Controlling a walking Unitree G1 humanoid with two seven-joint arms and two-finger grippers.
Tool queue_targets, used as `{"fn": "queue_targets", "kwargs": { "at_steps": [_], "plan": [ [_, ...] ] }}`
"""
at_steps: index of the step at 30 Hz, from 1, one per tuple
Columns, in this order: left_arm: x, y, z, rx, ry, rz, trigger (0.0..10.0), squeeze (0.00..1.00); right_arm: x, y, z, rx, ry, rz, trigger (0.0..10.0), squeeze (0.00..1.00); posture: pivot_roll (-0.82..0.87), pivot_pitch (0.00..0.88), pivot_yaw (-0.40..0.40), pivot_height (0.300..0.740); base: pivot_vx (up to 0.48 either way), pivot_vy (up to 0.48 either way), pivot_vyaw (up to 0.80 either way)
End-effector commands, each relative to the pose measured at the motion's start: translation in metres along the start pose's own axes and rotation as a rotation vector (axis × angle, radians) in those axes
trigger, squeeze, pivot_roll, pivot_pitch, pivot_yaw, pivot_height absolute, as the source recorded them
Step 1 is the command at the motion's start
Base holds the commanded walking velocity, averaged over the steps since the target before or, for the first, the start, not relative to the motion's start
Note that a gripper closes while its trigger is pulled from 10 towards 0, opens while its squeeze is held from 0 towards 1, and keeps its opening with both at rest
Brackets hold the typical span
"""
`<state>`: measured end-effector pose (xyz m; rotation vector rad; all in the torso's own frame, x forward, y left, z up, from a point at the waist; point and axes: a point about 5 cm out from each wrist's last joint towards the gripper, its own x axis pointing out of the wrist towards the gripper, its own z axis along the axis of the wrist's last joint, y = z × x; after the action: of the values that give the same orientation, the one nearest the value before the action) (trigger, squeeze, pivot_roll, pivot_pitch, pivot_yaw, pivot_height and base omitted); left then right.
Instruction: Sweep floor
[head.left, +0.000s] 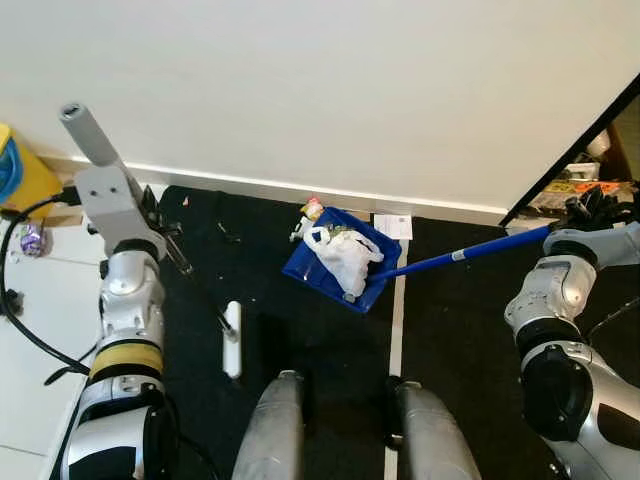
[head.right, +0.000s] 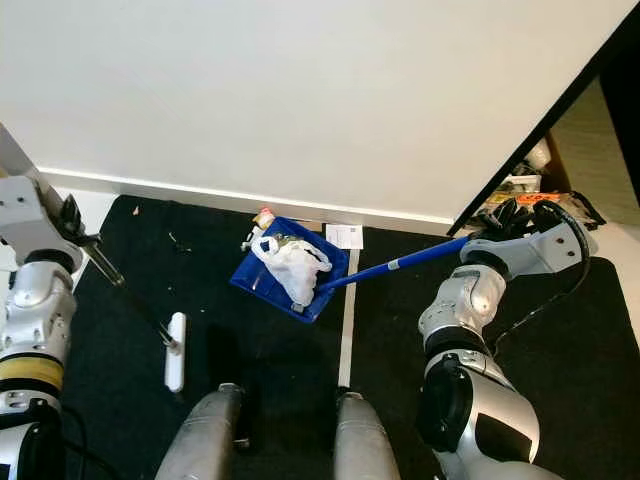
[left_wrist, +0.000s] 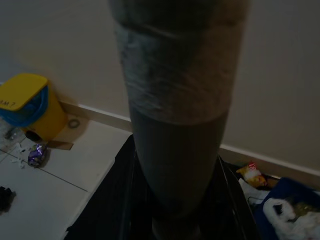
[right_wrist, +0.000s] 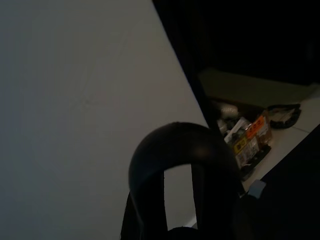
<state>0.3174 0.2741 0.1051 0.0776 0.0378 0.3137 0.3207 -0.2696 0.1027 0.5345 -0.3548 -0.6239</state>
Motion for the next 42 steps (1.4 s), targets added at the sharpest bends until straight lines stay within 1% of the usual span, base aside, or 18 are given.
{"fn": "queue_targets", "kwargs": {
  "at_steps": [1,2,3,4,5,6,9,11,13,14,16,17,18,21,24,29,33,42],
  "plan": [
    [-0.001,-0.002,-0.004,0.032,0.011,0.002,10.0,0.00,0.003,-0.004,0.005,-0.003,-0.020,-0.008,10.0,0.00,0.08,0.075,0.016,0.731,0.000,0.000,0.00],
    [-0.003,-0.006,-0.006,0.064,0.003,-0.027,10.0,0.00,0.003,-0.006,0.004,-0.043,0.001,0.018,10.0,0.00,0.07,0.077,0.019,0.731,0.000,0.000,0.00],
    [-0.003,-0.006,-0.006,0.064,0.003,-0.027,10.0,0.00,0.003,-0.006,0.004,-0.043,0.001,0.018,10.0,0.00,0.07,0.077,0.019,0.731,0.000,0.000,0.00],
    [-0.005,-0.009,-0.006,0.084,-0.016,-0.043,10.0,0.00,0.002,-0.008,0.003,-0.079,0.014,0.041,10.0,0.00,0.07,0.075,0.021,0.731,0.000,0.000,0.00],
    [-0.005,-0.009,-0.006,0.084,-0.016,-0.043,10.0,0.00,0.002,-0.008,0.003,-0.079,0.014,0.041,10.0,0.00,0.07,0.075,0.021,0.731,0.000,0.000,0.00],
    [-0.006,-0.010,-0.006,0.089,-0.027,-0.056,10.0,0.00,0.002,-0.011,0.003,-0.103,0.022,0.052,10.0,0.00,0.07,0.075,0.021,0.731,0.000,0.000,0.00],
    [-0.006,-0.011,-0.005,0.066,-0.048,-0.066,10.0,0.00,0.003,-0.016,0.006,-0.106,0.014,0.044,10.0,0.00,0.06,0.074,0.027,0.731,0.000,0.000,0.00],
    [-0.005,-0.012,-0.001,0.024,-0.080,-0.081,10.0,0.00,0.007,-0.027,0.015,-0.088,-0.018,0.008,10.0,0.00,0.04,0.071,0.036,0.731,0.000,0.000,0.00],
    [-0.005,-0.012,-0.001,0.024,-0.080,-0.081,10.0,0.00,0.007,-0.027,0.015,-0.088,-0.018,0.008,10.0,0.00,0.04,0.071,0.036,0.731,0.000,0.000,0.00],
    [-0.005,-0.013,0.000,0.016,-0.101,-0.087,10.0,0.00,0.008,-0.033,0.019,-0.091,-0.035,-0.011,10.0,0.00,0.04,0.071,0.037,0.731,0.000,0.000,0.00],
    [-0.005,-0.016,-0.002,0.010,-0.100,-0.074,10.0,0.00,0.008,-0.047,0.025,-0.104,-0.051,-0.052,10.0,0.00,0.03,0.072,0.044,0.731,0.000,0.000,0.00],
    [-0.005,-0.016,-0.002,0.010,-0.100,-0.074,10.0,0.00,0.008,-0.047,0.025,-0.104,-0.051,-0.052,10.0,0.00,0.03,0.072,0.044,0.731,0.000,0.000,0.00],
    [-0.006,-0.017,-0.004,0.006,-0.097,-0.069,10.0,0.00,0.008,-0.051,0.027,-0.111,-0.055,-0.065,10.0,0.00,0.03,0.072,0.044,0.731,0.000,0.000,0.00],
    [-0.006,-0.020,-0.008,0.044,-0.071,-0.088,10.0,0.00,0.008,-0.061,0.032,-0.140,-0.059,-0.080,10.0,0.00,0.02,0.068,0.046,0.731,0.000,0.000,0.00],
    [-0.006,-0.021,-0.010,0.060,-0.070,-0.087,10.0,0.00,0.008,-0.063,0.033,-0.156,-0.062,-0.077,10.0,0.00,0.02,0.065,0.046,0.731,0.000,0.000,0.00],
    [-0.006,-0.019,-0.011,0.055,-0.075,-0.075,10.0,0.00,0.008,-0.064,0.035,-0.168,-0.067,-0.071,10.0,0.00,0.02,0.059,0.043,0.731,0.000,0.000,0.00],
    [-0.007,-0.017,-0.012,0.027,-0.080,-0.064,10.0,0.00,0.010,-0.064,0.036,-0.175,-0.070,-0.065,10.0,0.00,0.02,0.055,0.036,0.731,0.369,0.000,0.00],
    [-0.007,-0.018,-0.014,0.009,-0.075,-0.055,10.0,0.00,0.011,-0.061,0.036,-0.178,-0.069,-0.057,10.0,0.00,0.02,0.049,0.029,0.731,0.468,0.000,0.00]
  ]
}}
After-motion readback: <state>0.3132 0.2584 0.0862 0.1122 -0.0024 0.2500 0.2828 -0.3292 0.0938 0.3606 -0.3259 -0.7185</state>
